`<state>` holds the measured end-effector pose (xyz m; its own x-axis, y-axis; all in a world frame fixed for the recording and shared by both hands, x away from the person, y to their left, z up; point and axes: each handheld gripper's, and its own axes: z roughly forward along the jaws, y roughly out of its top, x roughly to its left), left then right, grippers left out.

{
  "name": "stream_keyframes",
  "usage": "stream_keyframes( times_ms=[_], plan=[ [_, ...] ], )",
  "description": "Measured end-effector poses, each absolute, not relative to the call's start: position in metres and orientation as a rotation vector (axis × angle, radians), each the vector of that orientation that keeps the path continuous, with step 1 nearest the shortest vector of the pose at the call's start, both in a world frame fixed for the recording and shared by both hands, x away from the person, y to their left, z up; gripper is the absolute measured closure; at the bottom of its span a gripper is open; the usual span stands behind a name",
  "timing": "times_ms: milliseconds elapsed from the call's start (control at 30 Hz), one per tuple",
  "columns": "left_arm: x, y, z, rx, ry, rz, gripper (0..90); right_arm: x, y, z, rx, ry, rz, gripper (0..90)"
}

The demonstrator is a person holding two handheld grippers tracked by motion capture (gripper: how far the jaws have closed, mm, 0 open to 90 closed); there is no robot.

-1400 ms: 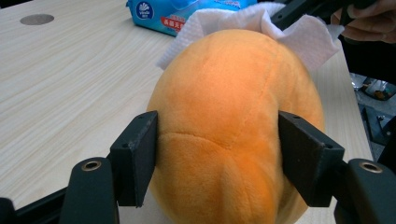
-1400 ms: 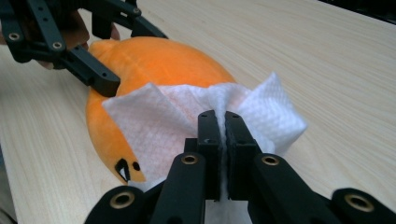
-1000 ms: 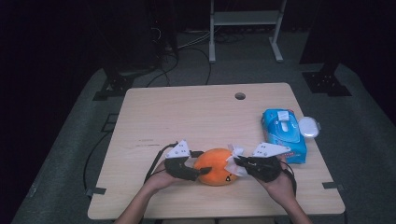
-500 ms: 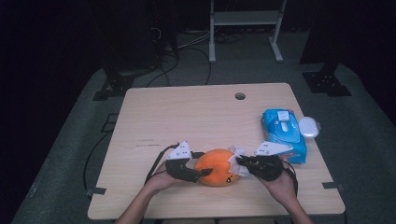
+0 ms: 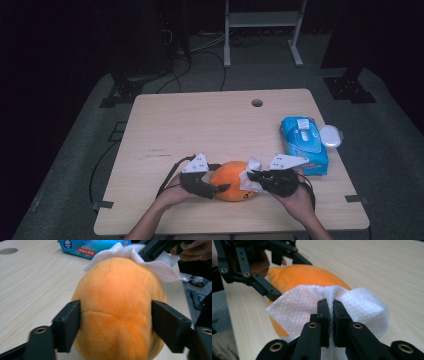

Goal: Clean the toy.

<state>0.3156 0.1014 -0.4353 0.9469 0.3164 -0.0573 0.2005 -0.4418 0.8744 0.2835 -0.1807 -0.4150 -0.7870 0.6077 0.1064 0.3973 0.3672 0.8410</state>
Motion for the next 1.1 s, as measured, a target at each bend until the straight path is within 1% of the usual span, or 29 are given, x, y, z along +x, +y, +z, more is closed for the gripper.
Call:
stream_keyframes(
  times_ms=[133,233,367,400,433,467,533,600,633,700,767,833,933,1000,1033,1067,1100],
  plan=[
    [0.316,0.098,-0.428,2.075,0.377,0.113,13.6,0.282,-0.176,-0.418,0.868,2.439,1.367,85.6],
    [0.317,0.097,-0.424,2.069,0.381,0.105,11.3,0.279,-0.173,-0.417,0.826,2.485,1.373,85.8],
    [0.317,0.092,-0.428,2.080,0.383,0.110,10.6,0.276,-0.168,-0.419,0.797,2.508,1.357,85.8],
    [0.315,0.091,-0.429,2.080,0.373,0.118,13.5,0.277,-0.169,-0.419,0.802,2.506,1.354,85.8],
    [0.314,0.091,-0.430,2.076,0.370,0.135,18.3,0.277,-0.170,-0.418,0.804,2.503,1.346,85.8],
    [0.312,0.090,-0.431,2.069,0.363,0.166,27.0,0.278,-0.171,-0.418,0.812,2.492,1.339,85.7],
    [0.310,0.090,-0.429,2.043,0.343,0.253,38.7,0.281,-0.175,-0.416,0.845,2.458,1.351,85.7],
    [0.307,0.087,-0.425,1.998,0.349,0.336,42.6,0.283,-0.179,-0.412,0.872,2.400,1.354,85.8],
    [0.306,0.084,-0.423,1.980,0.335,0.399,42.8,0.284,-0.180,-0.411,0.881,2.377,1.353,85.7],
    [0.307,0.080,-0.421,1.970,0.319,0.459,41.8,0.285,-0.182,-0.410,0.911,2.321,1.368,85.8],
    [0.311,0.079,-0.425,1.982,0.356,0.417,37.1,0.288,-0.181,-0.411,0.925,2.308,1.356,85.8],
    [0.315,0.081,-0.428,1.986,0.387,0.332,26.3,0.289,-0.180,-0.416,0.936,2.336,1.338,85.8],
    [0.316,0.086,-0.422,1.971,0.411,0.285,18.3,0.289,-0.177,-0.421,0.920,2.371,1.339,85.8],
    [0.317,0.089,-0.419,1.945,0.427,0.263,17.9,0.287,-0.174,-0.422,0.909,2.399,1.344,85.8],
    [0.317,0.089,-0.419,1.945,0.427,0.263,20.2,0.287,-0.174,-0.422,0.909,2.399,1.344,85.8],
    [0.316,0.090,-0.424,1.961,0.417,0.252,28.7,0.285,-0.172,-0.420,0.891,2.415,1.330,85.8],
    [0.316,0.090,-0.426,1.970,0.416,0.251,30.6,0.285,-0.171,-0.419,0.891,2.408,1.328,85.7]
  ],
)
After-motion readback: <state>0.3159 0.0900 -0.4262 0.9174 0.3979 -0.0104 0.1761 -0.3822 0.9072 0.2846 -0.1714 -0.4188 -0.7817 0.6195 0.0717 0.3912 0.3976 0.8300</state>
